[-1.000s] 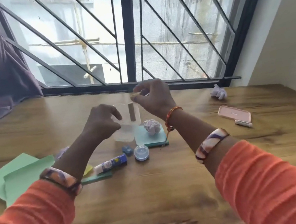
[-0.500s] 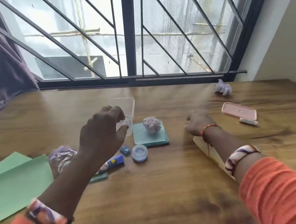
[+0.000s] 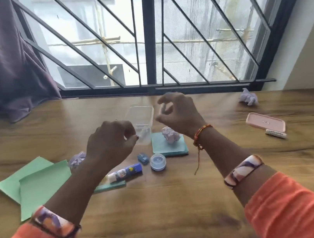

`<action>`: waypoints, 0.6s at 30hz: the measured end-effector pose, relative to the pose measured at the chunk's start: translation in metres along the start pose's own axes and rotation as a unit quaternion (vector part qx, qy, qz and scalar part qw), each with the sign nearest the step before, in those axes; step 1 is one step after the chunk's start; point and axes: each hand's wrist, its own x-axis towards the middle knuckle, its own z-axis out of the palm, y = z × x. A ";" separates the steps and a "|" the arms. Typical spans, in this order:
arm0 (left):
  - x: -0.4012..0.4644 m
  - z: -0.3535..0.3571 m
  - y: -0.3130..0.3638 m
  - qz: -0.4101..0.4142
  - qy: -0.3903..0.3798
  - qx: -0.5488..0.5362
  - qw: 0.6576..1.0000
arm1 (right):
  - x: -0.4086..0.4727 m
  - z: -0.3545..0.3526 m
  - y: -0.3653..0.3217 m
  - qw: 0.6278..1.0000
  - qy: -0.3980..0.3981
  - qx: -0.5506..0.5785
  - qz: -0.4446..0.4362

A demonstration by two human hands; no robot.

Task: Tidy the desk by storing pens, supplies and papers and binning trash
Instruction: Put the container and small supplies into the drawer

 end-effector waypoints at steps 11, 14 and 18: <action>0.003 0.007 0.035 0.027 -0.055 -0.006 0.998 | -0.009 0.003 0.014 1.000 0.009 -0.014 -0.010; 0.014 0.032 0.069 0.081 -0.084 -0.043 0.992 | -0.037 -0.026 0.057 0.997 0.030 -0.048 0.054; 0.030 0.081 0.133 0.201 -0.151 -0.090 0.964 | -0.082 -0.068 0.117 0.978 0.083 -0.081 0.171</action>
